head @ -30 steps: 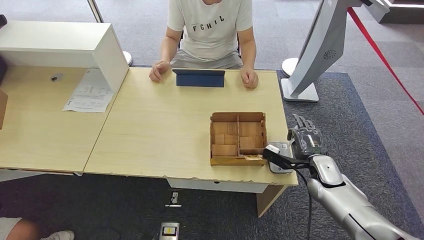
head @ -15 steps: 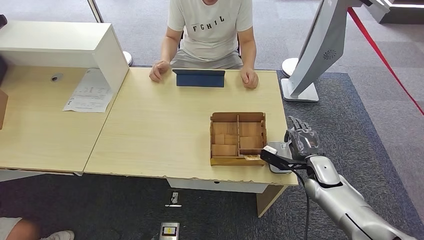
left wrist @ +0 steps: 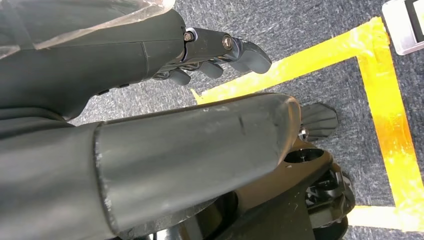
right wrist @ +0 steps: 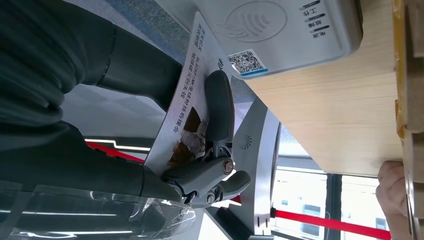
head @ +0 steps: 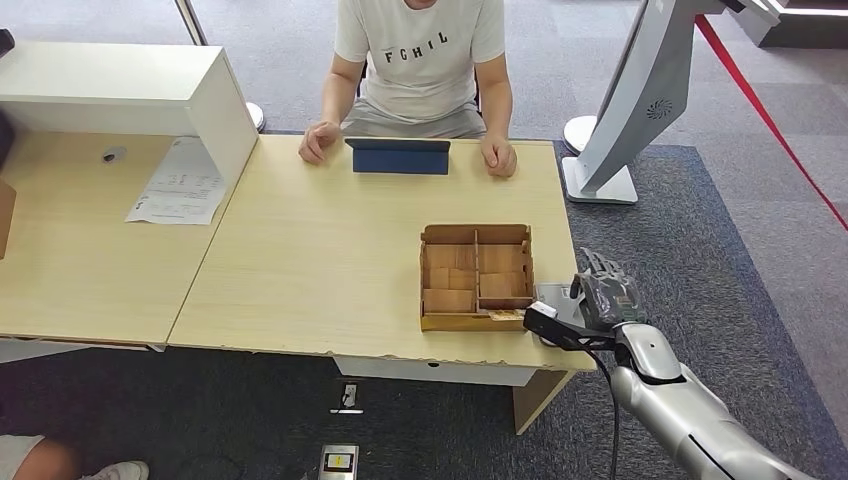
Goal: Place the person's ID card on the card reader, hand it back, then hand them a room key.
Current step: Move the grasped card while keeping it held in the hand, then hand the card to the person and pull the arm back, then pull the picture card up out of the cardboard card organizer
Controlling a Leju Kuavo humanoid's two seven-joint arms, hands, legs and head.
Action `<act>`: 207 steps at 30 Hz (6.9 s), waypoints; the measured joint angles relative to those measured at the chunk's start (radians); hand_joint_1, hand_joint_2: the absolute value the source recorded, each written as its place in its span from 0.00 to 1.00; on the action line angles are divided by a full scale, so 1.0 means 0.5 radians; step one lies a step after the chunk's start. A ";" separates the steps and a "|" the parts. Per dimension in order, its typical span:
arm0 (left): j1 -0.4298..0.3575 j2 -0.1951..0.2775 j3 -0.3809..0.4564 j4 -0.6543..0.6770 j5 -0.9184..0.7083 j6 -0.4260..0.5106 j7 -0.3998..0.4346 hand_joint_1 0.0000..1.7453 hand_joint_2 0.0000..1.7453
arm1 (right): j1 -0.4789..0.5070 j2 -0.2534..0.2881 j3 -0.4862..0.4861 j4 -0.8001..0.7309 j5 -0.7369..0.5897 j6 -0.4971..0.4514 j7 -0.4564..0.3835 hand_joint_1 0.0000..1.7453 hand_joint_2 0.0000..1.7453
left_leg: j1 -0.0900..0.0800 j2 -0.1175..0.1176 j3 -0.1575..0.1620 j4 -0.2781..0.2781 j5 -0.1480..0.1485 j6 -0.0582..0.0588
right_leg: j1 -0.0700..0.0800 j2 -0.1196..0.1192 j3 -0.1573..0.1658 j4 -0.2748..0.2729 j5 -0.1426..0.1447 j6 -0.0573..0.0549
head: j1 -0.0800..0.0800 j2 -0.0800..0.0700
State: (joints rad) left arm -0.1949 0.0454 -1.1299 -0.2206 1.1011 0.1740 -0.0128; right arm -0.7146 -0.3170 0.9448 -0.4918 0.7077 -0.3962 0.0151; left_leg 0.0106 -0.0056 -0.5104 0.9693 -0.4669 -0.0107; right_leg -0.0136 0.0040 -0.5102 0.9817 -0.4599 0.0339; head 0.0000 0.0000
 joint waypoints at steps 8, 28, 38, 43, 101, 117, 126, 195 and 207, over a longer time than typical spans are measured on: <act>-0.012 0.000 0.000 0.000 0.000 0.008 0.019 0.00 0.00 | 0.007 0.001 -0.002 0.027 -0.026 -0.012 -0.010 1.00 1.00 | 0.000 0.001 0.000 0.000 0.000 0.000 | 0.000 0.000 0.001 0.000 0.000 0.000 | 0.000 0.000; -0.013 0.000 -0.001 0.000 -0.001 0.013 0.008 0.00 0.00 | 0.003 0.025 0.013 0.055 -0.045 -0.081 -0.013 1.00 1.00 | 0.000 0.000 -0.001 0.002 0.002 0.002 | 0.000 0.000 0.002 0.001 0.002 0.003 | 0.000 0.000; -0.016 -0.001 -0.001 0.000 -0.019 -0.028 0.010 0.00 0.00 | -0.224 0.026 0.073 -0.192 0.229 0.059 0.157 1.00 1.00 | 0.000 0.001 -0.004 0.002 0.004 0.005 | 0.000 0.000 -0.002 0.001 0.004 0.003 | 0.000 0.000; -0.018 -0.003 -0.001 0.000 -0.015 -0.031 0.005 0.00 0.00 | -0.323 0.026 0.104 -0.294 0.290 0.110 0.177 1.00 1.00 | 0.000 0.001 -0.004 0.002 0.004 0.005 | 0.000 0.000 -0.002 0.001 0.004 0.003 | 0.000 0.000; -0.033 -0.011 -0.039 0.000 -0.023 -0.064 0.039 0.00 0.00 | -0.715 0.450 0.294 0.058 0.454 0.401 0.244 1.00 1.00 | 0.000 0.001 -0.009 0.003 0.004 0.005 | 0.000 0.001 -0.007 0.000 0.005 0.003 | 0.000 0.000; -0.032 -0.011 -0.039 0.000 -0.019 -0.067 0.034 0.00 0.00 | -0.707 0.463 0.295 0.096 0.492 0.324 0.175 0.00 0.00 | 0.000 0.001 -0.009 0.003 0.005 0.005 | 0.000 0.001 -0.007 0.001 0.005 0.003 | 0.000 0.000; -0.028 -0.011 -0.039 0.000 -0.013 -0.055 0.037 0.00 0.00 | -0.704 0.470 0.295 0.100 0.494 0.309 0.176 0.00 0.00 | 0.000 0.001 -0.010 0.003 0.005 0.005 | 0.000 0.001 -0.007 0.000 0.005 0.003 | 0.000 0.000; 0.115 -0.014 0.062 0.000 0.185 0.095 -0.106 0.00 0.00 | 0.932 -0.059 -0.476 -1.495 -0.322 -0.538 -0.037 0.00 1.00 | 0.000 0.001 -0.010 0.003 0.002 0.008 | 0.000 0.001 -0.004 -0.005 0.005 0.005 | 0.000 0.000; 0.122 -0.014 0.063 0.000 0.187 0.087 -0.103 0.00 0.00 | 0.815 -0.052 -0.406 -1.449 -0.250 -0.456 0.107 0.00 1.00 | 0.000 0.001 -0.010 0.003 0.002 0.008 | 0.000 0.001 -0.004 -0.005 0.005 0.005 | 0.000 0.000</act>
State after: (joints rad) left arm -0.1340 0.0385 -1.0986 -0.2205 1.1947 0.2175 -0.0641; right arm -0.3072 -0.3431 0.7419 -1.2165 0.5829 -0.6242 0.0686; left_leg 0.0107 -0.0053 -0.5156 0.9708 -0.4658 -0.0064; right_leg -0.0134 0.0043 -0.5124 0.9794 -0.4573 0.0364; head 0.0001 0.0000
